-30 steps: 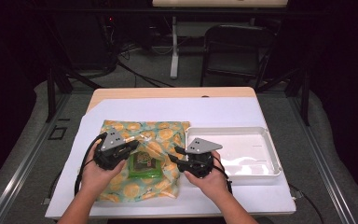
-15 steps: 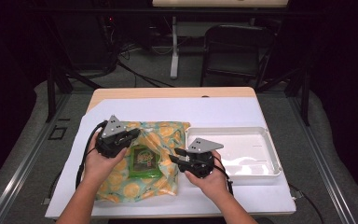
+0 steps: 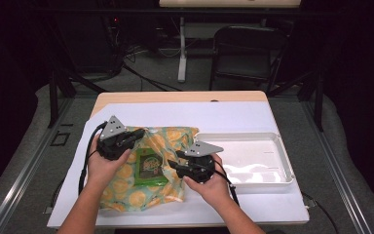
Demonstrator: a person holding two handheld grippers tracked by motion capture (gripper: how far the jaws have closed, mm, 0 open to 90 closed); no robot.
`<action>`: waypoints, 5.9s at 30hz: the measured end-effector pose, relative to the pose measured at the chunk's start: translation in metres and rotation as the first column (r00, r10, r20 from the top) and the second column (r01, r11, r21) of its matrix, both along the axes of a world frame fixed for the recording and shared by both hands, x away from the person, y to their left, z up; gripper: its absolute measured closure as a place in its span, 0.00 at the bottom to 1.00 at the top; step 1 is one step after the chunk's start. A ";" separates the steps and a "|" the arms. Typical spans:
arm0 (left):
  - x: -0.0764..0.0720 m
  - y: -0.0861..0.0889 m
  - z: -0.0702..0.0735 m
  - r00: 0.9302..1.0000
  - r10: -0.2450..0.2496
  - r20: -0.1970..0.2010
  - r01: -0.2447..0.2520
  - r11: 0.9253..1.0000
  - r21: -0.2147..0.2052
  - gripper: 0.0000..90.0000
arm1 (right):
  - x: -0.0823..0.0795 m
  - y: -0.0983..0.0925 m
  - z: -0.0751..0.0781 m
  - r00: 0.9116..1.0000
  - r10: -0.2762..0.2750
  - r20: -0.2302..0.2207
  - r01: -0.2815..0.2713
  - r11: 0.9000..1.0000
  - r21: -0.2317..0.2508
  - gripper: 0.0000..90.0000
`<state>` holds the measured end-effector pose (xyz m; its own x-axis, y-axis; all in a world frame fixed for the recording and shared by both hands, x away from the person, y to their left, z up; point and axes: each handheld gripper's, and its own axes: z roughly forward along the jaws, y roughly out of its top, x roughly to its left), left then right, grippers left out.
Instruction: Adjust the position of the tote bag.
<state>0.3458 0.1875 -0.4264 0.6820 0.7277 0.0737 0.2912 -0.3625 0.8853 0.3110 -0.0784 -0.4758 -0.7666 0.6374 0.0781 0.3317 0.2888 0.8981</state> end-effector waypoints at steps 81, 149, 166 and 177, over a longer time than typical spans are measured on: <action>0.029 0.001 -0.030 0.996 0.041 -0.075 -0.044 0.998 -0.037 0.99 | 0.057 0.019 0.000 0.992 -0.129 -0.012 0.124 0.974 -0.188 0.78; -0.024 0.024 -0.028 0.991 0.065 -0.117 -0.064 0.998 0.011 0.52 | 0.085 0.042 0.007 0.994 -0.106 0.021 0.108 0.980 -0.166 1.00; -0.033 0.035 -0.052 0.990 0.073 -0.123 -0.070 0.997 0.030 0.40 | 0.085 0.044 0.005 0.997 -0.079 0.016 0.080 0.983 -0.167 1.00; -0.036 0.025 -0.066 0.988 0.073 -0.134 -0.061 0.994 0.093 0.38 | 0.085 0.043 0.005 0.997 -0.082 0.011 0.083 0.985 -0.153 1.00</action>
<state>0.3098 0.2129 -0.4926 0.6400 0.7668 0.0491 0.4336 -0.4131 0.8008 0.3962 -0.0353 -0.4713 -0.7110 0.7026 -0.0292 0.3558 0.3953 0.8469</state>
